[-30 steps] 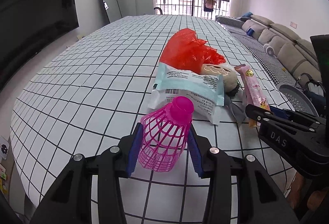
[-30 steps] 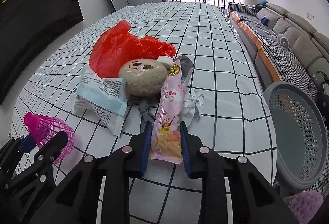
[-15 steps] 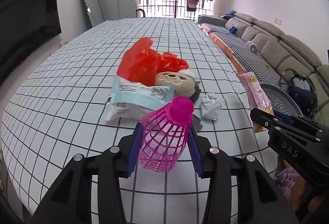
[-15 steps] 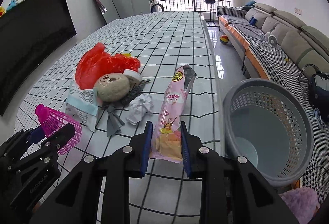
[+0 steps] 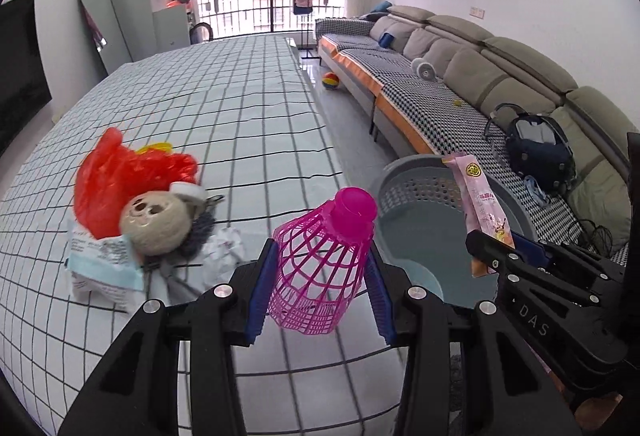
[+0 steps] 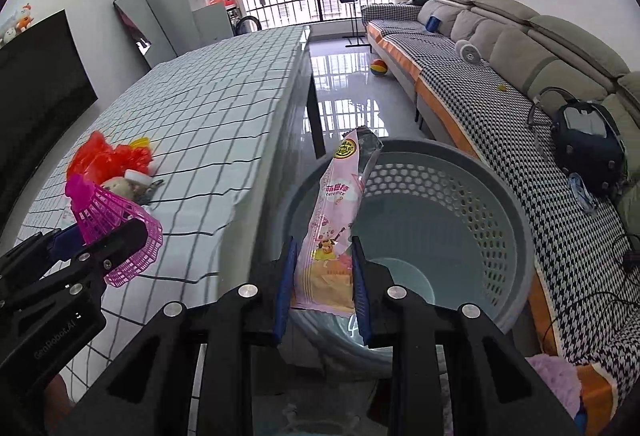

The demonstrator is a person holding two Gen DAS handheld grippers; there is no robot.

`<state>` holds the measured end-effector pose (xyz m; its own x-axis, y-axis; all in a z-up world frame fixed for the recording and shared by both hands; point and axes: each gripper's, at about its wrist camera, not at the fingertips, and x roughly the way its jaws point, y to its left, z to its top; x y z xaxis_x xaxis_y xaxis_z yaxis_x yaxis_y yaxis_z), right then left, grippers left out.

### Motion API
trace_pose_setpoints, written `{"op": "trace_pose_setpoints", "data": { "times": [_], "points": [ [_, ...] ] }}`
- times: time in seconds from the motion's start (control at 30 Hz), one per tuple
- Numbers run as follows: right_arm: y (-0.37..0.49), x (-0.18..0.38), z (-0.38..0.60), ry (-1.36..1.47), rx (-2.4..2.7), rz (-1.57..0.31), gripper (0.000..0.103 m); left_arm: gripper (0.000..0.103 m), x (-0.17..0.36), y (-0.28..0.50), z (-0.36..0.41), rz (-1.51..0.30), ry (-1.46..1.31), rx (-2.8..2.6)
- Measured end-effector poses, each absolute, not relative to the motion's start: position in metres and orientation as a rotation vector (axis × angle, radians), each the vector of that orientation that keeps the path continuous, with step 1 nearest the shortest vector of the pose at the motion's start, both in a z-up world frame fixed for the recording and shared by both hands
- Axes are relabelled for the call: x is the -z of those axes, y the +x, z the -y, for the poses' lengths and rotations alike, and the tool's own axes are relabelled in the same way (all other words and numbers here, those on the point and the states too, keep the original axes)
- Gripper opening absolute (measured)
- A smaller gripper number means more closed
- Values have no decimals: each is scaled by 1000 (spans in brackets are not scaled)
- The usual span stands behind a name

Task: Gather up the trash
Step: 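Carry shuttlecock and wrapper to the grey basket and open both grippers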

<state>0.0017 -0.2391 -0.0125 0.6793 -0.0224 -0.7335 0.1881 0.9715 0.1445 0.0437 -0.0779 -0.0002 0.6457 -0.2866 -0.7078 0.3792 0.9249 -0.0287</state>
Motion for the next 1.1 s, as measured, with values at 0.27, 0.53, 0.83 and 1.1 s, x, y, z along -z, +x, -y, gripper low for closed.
{"op": "trace_pose_setpoints", "data": {
  "times": [0.27,0.53,0.83,1.1],
  "points": [
    [-3,30,303,256,170,-851,26,42,14,64,145,-837,176,451],
    [7,54,327,285,159,-904,26,45,31,82,180,-897,189,481],
    [10,64,342,308,151,-919,26,57,44,92,193,-932,185,479],
    [7,63,348,302,169,-896,47,66,46,95,193,-937,181,455]
  ]
}}
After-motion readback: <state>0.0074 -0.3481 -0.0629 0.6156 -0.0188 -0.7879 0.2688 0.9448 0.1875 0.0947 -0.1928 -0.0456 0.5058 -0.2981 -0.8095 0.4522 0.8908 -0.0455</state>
